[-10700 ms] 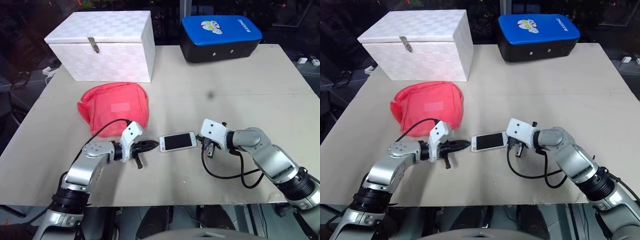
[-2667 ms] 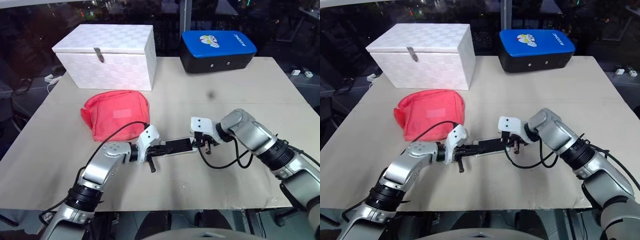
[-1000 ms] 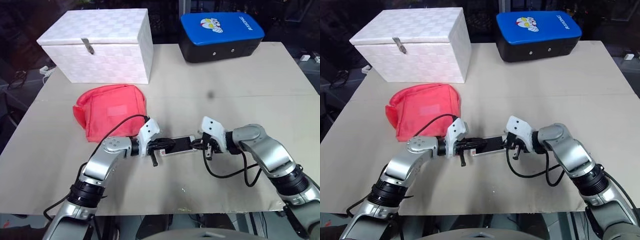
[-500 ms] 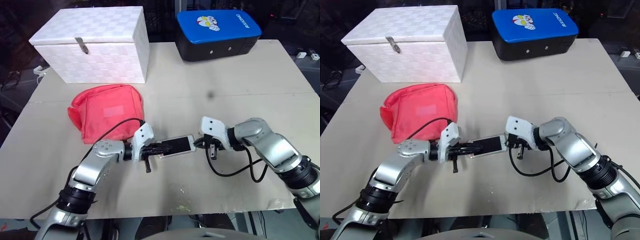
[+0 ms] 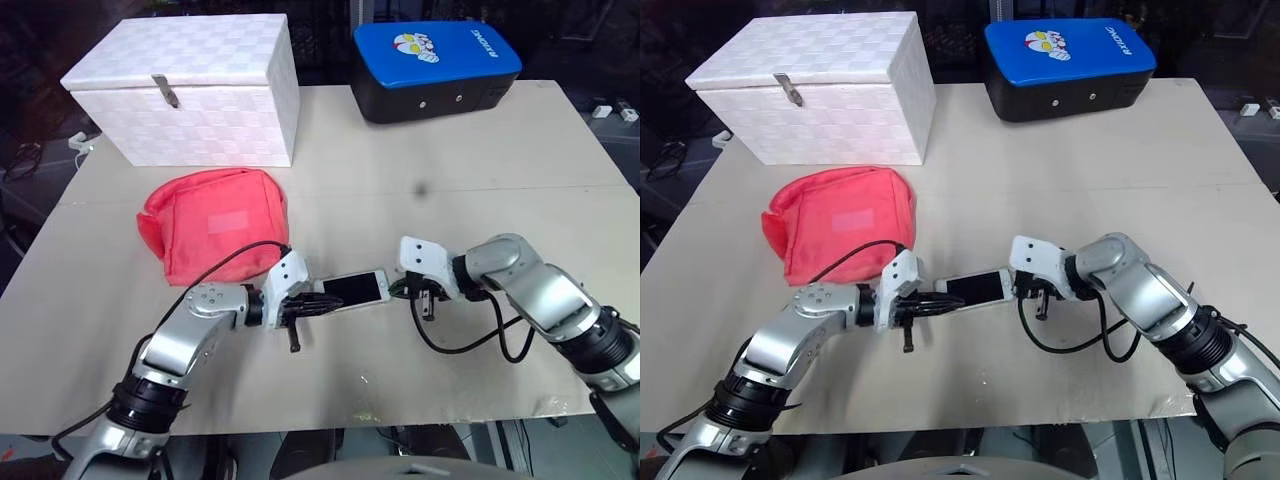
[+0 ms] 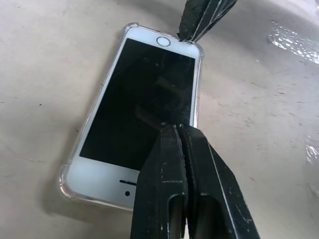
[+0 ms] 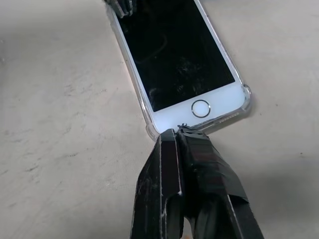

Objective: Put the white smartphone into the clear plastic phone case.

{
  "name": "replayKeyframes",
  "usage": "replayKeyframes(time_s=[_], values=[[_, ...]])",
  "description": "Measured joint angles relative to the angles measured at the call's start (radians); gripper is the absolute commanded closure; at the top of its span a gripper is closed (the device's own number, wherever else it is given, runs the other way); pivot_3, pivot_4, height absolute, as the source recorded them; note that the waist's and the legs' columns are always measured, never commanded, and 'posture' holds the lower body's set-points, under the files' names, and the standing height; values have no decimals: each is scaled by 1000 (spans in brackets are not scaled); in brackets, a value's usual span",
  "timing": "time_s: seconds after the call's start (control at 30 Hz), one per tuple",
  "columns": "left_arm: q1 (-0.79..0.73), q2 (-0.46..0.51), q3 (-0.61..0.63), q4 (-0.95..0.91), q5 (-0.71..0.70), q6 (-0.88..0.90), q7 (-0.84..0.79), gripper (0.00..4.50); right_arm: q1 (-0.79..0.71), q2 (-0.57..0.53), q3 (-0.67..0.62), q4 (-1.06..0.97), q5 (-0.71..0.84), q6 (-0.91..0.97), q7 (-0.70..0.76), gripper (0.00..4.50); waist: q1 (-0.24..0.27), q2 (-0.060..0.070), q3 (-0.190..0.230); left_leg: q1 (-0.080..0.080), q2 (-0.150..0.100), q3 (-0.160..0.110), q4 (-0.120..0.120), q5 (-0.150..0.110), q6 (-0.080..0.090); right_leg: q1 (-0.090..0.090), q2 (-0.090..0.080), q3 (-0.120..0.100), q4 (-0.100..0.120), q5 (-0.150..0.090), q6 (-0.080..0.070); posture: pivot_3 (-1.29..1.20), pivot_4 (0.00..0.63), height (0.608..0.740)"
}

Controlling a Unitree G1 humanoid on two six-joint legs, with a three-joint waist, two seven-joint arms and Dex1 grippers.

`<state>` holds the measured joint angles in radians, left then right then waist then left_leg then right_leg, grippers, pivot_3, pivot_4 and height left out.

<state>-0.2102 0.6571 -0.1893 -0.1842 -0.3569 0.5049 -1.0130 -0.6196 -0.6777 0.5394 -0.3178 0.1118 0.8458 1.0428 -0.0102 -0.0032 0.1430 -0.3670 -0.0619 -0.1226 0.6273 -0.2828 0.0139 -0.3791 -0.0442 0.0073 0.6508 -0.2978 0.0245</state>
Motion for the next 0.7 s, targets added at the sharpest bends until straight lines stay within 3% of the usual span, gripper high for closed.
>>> replayKeyframes(time_s=[0.4,0.6,0.63,0.67,0.7], values=[[10,-11,1,22,12,-37,41,4438,-1,58,94,22,-66,-85,-9,4500,-3,-2,-3,5,0,0,7,0,0,1,0,0,10,0,0,0,150,740],[77,-63,79,55,-5,-153,71,4438,223,162,-139,-7,23,-138,-144,4500,-4,-1,0,3,0,1,7,1,-2,0,1,1,13,1,-1,0,150,740],[100,-85,114,56,-33,-164,73,4500,270,186,-210,-31,47,-152,-180,3940,-3,-1,1,2,0,0,7,1,-2,-1,1,1,13,1,-1,0,150,740],[113,-95,134,57,-48,-166,76,3960,287,191,-248,-48,59,-159,-193,3711,-2,-1,3,0,0,0,7,1,-2,-2,1,1,13,1,-1,0,150,740],[127,-106,165,55,-78,-163,83,3767,332,190,-317,-103,91,-161,-207,3200,0,-2,4,-2,0,0,8,1,-2,-4,1,0,13,1,-1,0,150,740]])
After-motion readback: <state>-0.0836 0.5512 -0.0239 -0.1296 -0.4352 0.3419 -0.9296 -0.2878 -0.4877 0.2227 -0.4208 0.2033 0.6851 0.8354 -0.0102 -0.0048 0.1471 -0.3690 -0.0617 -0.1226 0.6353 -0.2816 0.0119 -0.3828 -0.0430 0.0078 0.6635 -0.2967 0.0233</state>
